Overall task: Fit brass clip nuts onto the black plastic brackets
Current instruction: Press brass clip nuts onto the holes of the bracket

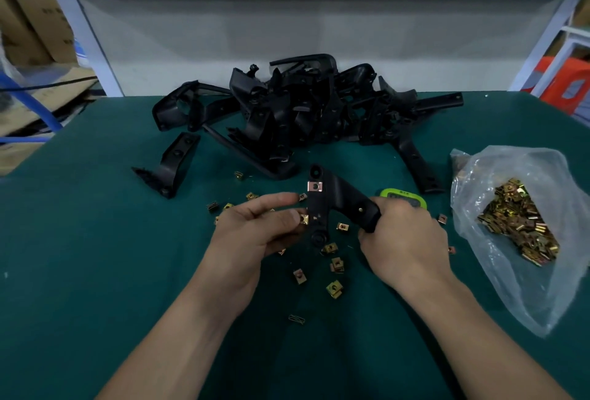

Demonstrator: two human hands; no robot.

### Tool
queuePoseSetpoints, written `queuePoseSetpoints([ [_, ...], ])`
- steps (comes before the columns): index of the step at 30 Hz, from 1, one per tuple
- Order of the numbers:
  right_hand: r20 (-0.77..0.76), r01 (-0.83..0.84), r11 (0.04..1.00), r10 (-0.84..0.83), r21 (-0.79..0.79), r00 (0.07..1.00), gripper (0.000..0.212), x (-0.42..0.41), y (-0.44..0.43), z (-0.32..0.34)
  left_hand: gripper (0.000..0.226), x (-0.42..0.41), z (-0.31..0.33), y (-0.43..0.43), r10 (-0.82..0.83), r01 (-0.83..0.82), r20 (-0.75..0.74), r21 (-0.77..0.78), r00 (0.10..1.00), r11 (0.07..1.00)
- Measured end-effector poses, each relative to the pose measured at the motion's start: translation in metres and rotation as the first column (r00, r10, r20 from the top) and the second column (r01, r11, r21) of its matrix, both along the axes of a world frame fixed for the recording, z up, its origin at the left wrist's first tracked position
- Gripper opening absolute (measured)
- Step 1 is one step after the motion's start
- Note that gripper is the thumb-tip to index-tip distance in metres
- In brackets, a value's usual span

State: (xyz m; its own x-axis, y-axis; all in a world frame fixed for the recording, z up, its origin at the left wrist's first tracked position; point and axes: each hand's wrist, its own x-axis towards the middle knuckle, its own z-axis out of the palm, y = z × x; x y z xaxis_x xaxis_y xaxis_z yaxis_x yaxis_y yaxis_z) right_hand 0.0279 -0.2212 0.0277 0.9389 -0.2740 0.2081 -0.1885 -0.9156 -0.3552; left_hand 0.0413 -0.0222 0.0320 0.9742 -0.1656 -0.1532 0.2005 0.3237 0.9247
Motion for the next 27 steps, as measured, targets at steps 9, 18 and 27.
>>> queuePoseSetpoints([
  [9,0.0,0.009,1.0,-0.009,0.022,1.0,0.018,-0.007,0.007,0.002,0.024,-0.005,0.001,-0.001,0.099,-0.1,-0.016,-0.017,0.995,0.995],
  [18,-0.049,0.015,1.0,-0.014,0.025,0.999,0.018,-0.008,0.01,0.005,0.024,-0.004,0.004,0.004,0.043,-0.042,-0.022,0.042,0.999,0.998],
  [27,-0.026,0.045,0.999,-0.045,0.006,0.999,0.021,-0.008,0.011,0.007,0.022,-0.007,0.002,-0.007,0.169,-0.169,-0.006,0.02,0.986,0.985],
])
